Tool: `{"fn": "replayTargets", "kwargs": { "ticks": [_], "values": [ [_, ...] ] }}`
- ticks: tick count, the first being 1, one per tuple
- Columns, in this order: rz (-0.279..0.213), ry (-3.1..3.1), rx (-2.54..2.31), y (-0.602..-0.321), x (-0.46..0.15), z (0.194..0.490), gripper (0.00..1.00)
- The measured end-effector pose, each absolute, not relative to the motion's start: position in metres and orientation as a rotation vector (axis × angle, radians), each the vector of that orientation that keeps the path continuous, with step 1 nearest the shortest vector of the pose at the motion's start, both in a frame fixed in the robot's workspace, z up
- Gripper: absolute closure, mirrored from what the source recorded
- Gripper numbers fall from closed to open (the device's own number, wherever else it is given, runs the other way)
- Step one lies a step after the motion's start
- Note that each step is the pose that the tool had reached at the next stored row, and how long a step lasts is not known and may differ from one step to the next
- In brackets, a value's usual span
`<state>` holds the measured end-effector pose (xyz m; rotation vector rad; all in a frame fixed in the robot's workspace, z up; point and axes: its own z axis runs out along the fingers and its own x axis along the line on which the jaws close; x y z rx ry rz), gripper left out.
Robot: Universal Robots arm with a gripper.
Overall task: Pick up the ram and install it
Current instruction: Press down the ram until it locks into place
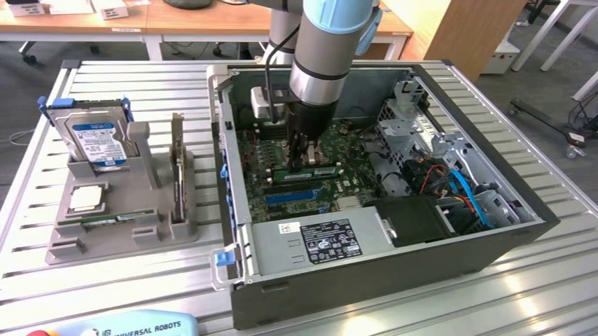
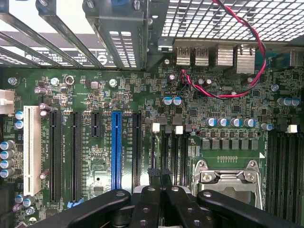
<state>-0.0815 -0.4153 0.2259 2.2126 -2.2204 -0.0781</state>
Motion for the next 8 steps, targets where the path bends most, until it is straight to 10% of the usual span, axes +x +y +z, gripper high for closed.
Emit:
{"fn": "replayTargets", "kwargs": {
  "ticks": [8],
  "values": [
    [-0.078, -2.22, 2.212, -0.4154, -0.0815, 0.2242, 0.9]
  ]
}}
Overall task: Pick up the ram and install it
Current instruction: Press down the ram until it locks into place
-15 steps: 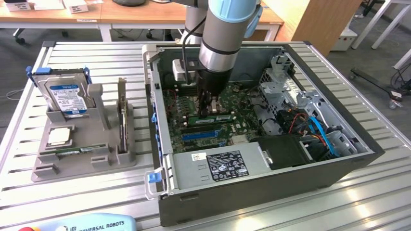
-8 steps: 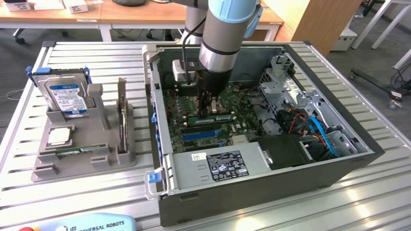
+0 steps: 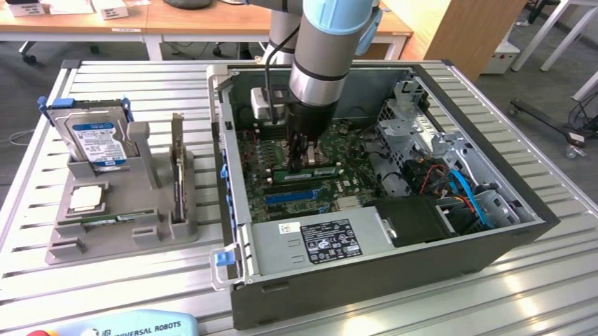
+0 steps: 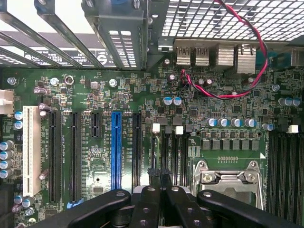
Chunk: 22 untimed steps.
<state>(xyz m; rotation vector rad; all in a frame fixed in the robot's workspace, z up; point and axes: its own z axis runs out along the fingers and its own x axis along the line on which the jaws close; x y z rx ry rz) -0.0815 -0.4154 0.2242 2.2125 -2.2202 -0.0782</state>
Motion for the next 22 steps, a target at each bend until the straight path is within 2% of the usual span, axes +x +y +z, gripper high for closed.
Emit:
{"fn": "replayTargets", "kwargs": {
  "ticks": [22],
  "values": [
    [-0.078, -2.22, 2.213, -0.4153, -0.0815, 0.222, 0.9]
  ]
}}
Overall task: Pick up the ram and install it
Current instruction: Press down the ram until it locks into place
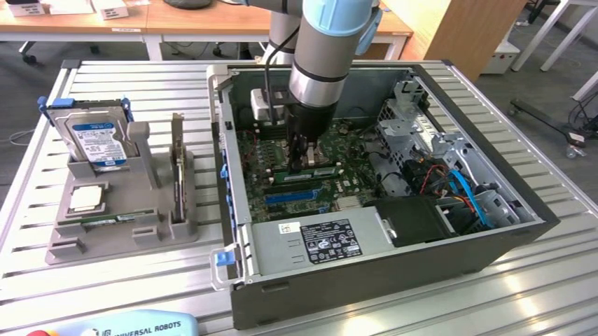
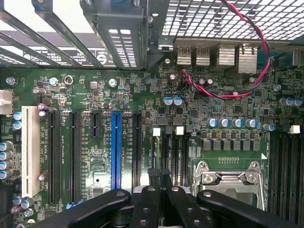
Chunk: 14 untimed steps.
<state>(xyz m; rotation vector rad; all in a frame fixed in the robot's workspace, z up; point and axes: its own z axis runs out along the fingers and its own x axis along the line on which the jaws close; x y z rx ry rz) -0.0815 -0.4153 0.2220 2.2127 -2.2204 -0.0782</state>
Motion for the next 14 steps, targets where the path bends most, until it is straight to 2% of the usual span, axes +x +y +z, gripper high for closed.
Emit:
{"fn": "replayTargets", "kwargs": {
  "ticks": [9, 14],
  "values": [
    [-0.079, -2.222, 2.214, -0.415, -0.081, 0.223, 0.9],
    [-0.078, -2.221, 2.213, -0.415, -0.081, 0.235, 0.9]
  ]
}}
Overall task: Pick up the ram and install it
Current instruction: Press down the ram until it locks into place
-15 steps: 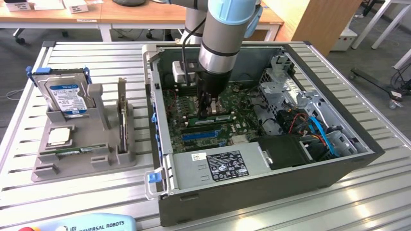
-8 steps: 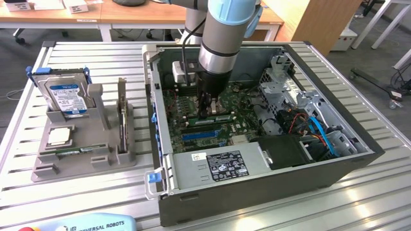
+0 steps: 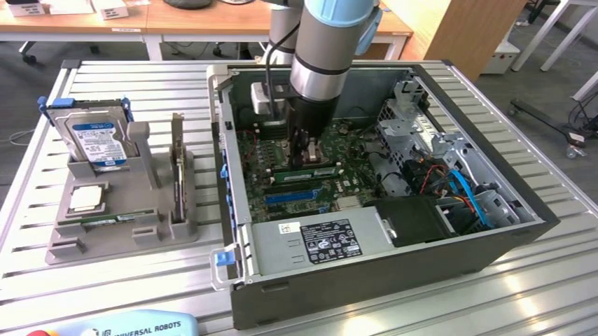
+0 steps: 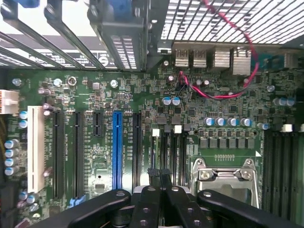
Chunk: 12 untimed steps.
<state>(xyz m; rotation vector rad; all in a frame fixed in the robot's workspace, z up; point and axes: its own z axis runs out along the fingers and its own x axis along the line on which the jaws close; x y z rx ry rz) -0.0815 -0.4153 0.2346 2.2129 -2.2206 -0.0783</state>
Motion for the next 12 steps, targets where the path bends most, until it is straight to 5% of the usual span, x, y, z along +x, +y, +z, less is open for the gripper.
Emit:
{"fn": "replayTargets", "kwargs": {
  "ticks": [12],
  "values": [
    [-0.078, -2.22, 2.213, -0.415, -0.081, 0.26, 0.9]
  ]
}}
